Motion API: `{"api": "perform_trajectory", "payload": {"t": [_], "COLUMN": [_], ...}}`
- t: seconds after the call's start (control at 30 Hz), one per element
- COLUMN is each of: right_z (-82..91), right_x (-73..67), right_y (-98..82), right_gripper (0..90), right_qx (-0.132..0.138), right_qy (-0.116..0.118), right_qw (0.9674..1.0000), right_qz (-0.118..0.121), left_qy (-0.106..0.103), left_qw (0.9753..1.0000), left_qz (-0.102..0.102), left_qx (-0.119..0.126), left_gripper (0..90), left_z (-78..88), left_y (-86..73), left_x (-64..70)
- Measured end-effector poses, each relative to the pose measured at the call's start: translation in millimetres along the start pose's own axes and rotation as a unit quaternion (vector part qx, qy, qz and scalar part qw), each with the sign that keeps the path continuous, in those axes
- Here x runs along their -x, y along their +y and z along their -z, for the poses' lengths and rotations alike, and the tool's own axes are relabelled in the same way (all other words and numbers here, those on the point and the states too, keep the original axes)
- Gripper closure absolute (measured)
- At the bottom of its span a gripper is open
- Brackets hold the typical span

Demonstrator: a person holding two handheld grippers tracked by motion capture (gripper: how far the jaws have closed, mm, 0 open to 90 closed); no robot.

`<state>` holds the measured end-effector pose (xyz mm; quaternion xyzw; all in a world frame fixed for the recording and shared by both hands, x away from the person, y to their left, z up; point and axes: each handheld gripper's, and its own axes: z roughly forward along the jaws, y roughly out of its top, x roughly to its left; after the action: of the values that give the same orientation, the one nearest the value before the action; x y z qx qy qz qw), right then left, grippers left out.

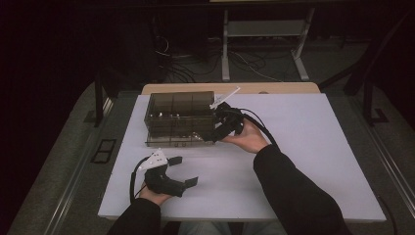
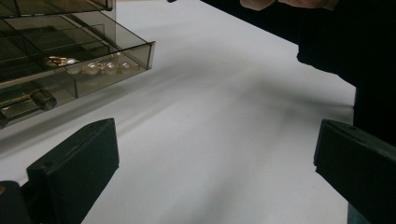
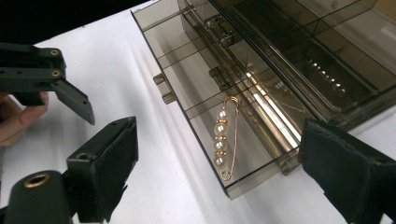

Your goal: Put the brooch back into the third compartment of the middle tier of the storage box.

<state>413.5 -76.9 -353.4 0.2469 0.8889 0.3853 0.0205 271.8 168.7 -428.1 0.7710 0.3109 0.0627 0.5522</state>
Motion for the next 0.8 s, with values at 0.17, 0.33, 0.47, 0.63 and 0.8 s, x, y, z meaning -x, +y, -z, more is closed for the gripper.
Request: {"api": "perform_trajectory", "payload": {"t": [0.17, 0.33, 0.47, 0.63, 0.8], "right_z": [7.9, 15.8, 22.9, 31.9, 39.2], "right_x": [-2.4, -1.4, -0.7, 0.2, -0.4], "right_y": [-6.2, -14.6, -22.0, -31.4, -41.3], "right_gripper": [0.3, 0.4, 0.3, 0.3, 0.3], "right_qx": [0.012, 0.020, 0.021, 0.023, 0.023], "right_qy": [0.001, -0.003, -0.003, -0.007, -0.009], "right_qw": [0.9998, 0.9996, 0.9994, 0.9994, 0.9993], "right_qz": [-0.015, -0.022, -0.026, -0.025, -0.028], "left_qy": [0.000, 0.000, 0.000, 0.000, 0.000], "left_qw": [1.0000, 1.0000, 1.0000, 1.0000, 1.0000], "left_qz": [0.002, 0.002, 0.002, 0.003, 0.003], "left_qx": [0.000, 0.000, 0.000, 0.000, 0.000], "left_gripper": [0.0, 0.0, 0.0, 0.0, 0.0], "left_z": [-0.7, -0.5, -0.8, -0.9, -1.2], "left_y": [-0.3, -0.3, -0.4, -0.4, -0.4], "left_x": [0.6, 0.5, 0.4, 0.4, 0.6]}}
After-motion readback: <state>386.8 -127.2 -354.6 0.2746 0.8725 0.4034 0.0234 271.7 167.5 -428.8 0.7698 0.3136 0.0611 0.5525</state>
